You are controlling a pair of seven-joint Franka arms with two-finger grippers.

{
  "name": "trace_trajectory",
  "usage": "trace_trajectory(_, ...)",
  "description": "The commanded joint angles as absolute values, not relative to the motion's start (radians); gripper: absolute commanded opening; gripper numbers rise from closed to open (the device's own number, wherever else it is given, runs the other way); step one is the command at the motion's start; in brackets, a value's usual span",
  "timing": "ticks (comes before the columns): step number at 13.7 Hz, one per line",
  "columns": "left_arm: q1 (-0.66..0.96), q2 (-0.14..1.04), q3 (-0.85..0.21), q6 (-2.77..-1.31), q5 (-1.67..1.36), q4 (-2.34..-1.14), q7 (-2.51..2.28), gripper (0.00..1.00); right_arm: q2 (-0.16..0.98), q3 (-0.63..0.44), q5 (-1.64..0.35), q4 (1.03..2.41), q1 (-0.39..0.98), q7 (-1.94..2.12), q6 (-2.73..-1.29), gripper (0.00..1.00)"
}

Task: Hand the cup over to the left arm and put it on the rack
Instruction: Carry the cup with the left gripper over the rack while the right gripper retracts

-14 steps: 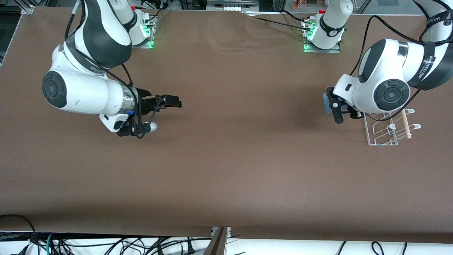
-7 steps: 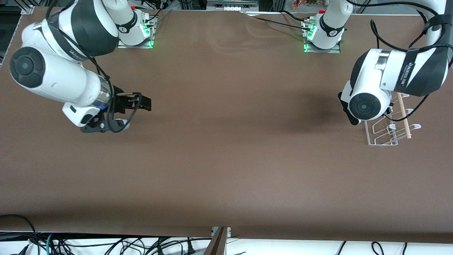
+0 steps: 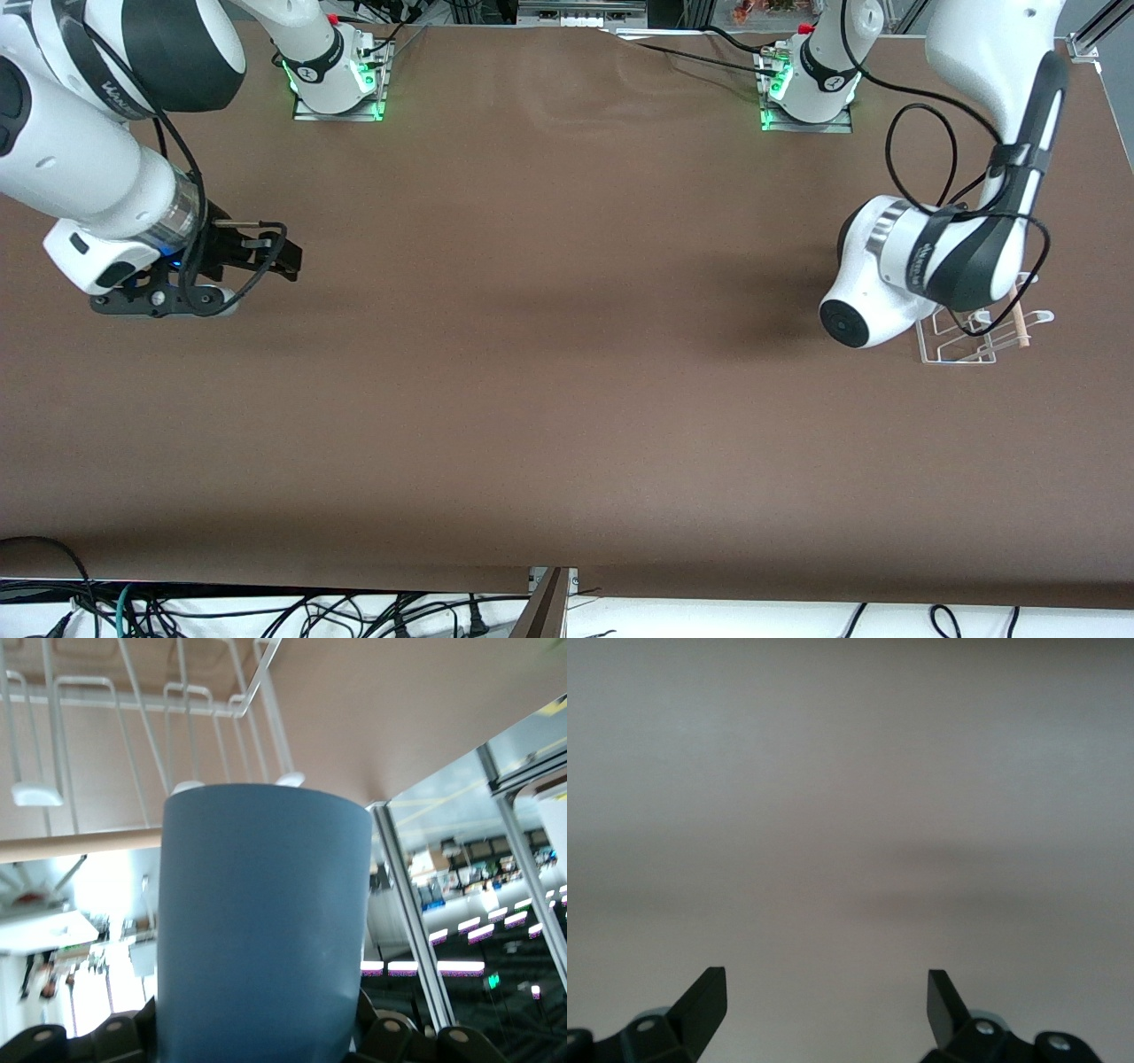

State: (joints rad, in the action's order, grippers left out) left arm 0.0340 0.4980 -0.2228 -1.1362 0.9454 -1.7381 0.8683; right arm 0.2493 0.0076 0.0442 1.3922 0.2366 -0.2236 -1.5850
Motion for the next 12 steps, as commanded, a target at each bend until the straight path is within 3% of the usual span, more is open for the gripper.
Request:
trace_trajectory(1, 0.040, 0.500, -0.227, -1.115, 1.023, -1.798, 0.804, 0.11, 0.158, 0.021, 0.066, 1.478, 0.200, -0.212, -1.582, 1.00)
trace_trajectory(4, 0.028, 0.503, -0.227, -1.127, 1.077, -1.828, 0.756, 0.11, 0.088, 0.028, 0.066, 1.566, 0.149, -0.210, -1.583, 1.00)
trace_trajectory(12, -0.051, 0.502, -0.222, -1.258, 1.120, -1.902, 0.678, 0.10, 0.049, 0.031, 0.066, 1.591, 0.118, -0.133, -1.577, 1.00)
